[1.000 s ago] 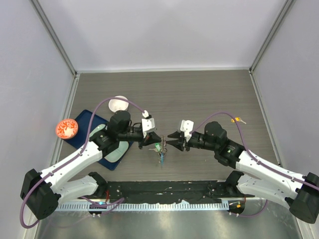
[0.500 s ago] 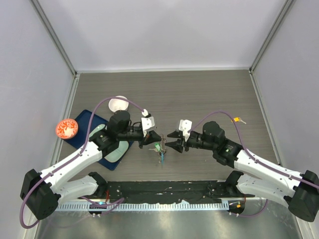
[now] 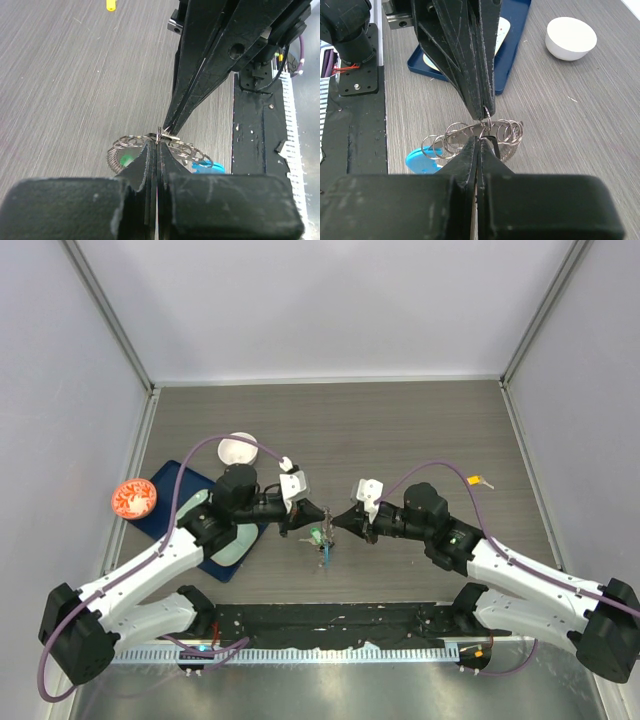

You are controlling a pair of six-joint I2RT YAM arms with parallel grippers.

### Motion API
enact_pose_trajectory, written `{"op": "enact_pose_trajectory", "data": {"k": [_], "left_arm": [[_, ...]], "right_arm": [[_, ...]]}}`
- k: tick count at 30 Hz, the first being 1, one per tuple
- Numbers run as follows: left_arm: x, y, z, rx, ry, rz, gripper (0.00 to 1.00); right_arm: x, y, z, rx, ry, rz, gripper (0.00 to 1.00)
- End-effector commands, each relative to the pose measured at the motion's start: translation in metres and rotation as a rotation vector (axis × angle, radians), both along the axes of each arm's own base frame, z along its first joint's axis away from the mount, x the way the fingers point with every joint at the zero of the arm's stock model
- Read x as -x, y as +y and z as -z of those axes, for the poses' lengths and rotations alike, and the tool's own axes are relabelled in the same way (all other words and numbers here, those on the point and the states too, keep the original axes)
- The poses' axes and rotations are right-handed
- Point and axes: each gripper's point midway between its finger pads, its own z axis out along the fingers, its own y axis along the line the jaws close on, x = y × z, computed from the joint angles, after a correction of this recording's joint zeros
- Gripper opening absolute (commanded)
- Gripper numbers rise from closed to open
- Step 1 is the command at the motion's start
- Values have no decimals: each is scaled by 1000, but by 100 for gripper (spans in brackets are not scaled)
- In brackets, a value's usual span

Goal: Put the keys on the keyring

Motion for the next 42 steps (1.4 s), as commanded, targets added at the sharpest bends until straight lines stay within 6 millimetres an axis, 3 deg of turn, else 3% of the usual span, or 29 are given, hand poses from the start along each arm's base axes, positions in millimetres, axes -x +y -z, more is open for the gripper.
{"op": "enact_pose_trajectory", "data": {"k": [1, 10, 14, 17, 18, 21, 23, 30, 33, 36, 37, 39, 40, 42], "left_arm": [[-9, -9, -47, 178, -90, -43, 0], [-22, -17, -74, 364, -89, -136, 0], [-25, -17, -80, 437, -110, -164, 0], [-26, -16, -80, 438, -120, -173, 14], [-27, -15, -79, 432, -120, -178, 25], [-28, -9, -80, 403, -145, -207, 37], [-30, -4, -88, 384, -172, -225, 40], [-30, 7, -73, 164, -150, -171, 44], [-25, 6, -68, 102, -98, -70, 46], [-19, 8, -50, 36, -20, 46, 46], [-14, 6, -58, 43, -16, 110, 46], [-12, 7, -40, -25, 36, 166, 47], [-13, 6, -47, -30, 17, 194, 47], [-5, 5, -32, -69, 77, 261, 47]], "right_arm": [[-1, 6, -18, -47, -39, -20, 1], [-1, 8, -26, -45, -49, -31, 1], [-10, 1, -31, -19, -80, 27, 1], [-17, -3, -38, -7, -110, 62, 1], [-19, -4, -40, -5, -117, 72, 1], [-26, -9, -46, 3, -151, 109, 1], [-28, -10, -49, 13, -176, 117, 1], [-31, -11, -53, 38, -205, 120, 1], [-28, -11, -52, 41, -207, 102, 1], [-25, -11, -50, 42, -208, 84, 1], [-23, -11, -51, 40, -211, 75, 1], [-22, -11, -51, 38, -213, 70, 1], [-20, -11, -53, 34, -217, 66, 1], [-18, -11, -54, 27, -220, 56, 1]]}}
